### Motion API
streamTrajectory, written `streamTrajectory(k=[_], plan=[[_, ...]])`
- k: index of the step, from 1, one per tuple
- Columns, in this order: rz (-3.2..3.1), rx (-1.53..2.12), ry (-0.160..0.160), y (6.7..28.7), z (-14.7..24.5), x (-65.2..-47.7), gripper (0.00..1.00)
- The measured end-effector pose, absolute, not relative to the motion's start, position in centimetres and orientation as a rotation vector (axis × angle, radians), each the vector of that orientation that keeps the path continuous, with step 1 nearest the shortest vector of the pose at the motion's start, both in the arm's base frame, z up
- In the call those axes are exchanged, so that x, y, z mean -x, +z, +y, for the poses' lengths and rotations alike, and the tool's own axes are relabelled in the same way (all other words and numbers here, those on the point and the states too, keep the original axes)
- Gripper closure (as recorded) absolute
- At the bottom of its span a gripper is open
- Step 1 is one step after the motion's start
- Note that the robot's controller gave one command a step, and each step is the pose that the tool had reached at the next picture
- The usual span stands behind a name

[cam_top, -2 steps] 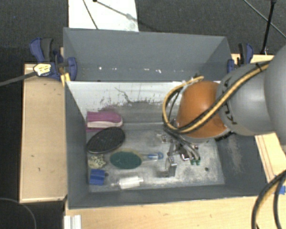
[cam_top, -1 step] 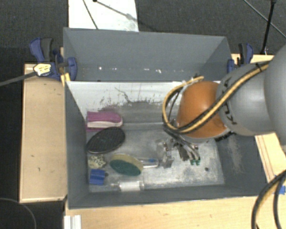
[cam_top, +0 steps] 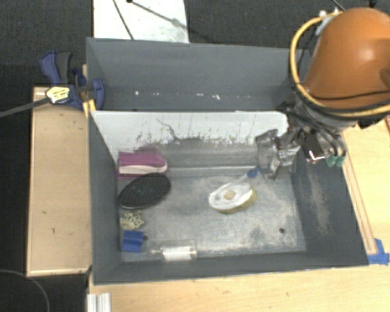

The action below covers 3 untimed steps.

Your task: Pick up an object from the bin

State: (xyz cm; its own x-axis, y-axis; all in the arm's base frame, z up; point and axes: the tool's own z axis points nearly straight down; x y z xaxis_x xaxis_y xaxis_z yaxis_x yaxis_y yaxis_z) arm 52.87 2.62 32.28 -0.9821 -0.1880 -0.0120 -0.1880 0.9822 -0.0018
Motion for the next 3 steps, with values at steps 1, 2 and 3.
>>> streamTrajectory(k=[1,2,3], plan=[[3.123,0.296,0.001,31.9,2.7,-52.8,0.00],[3.034,0.784,-0.001,34.6,3.6,-51.1,0.00],[2.983,0.991,0.003,11.7,1.7,-58.8,0.00]])
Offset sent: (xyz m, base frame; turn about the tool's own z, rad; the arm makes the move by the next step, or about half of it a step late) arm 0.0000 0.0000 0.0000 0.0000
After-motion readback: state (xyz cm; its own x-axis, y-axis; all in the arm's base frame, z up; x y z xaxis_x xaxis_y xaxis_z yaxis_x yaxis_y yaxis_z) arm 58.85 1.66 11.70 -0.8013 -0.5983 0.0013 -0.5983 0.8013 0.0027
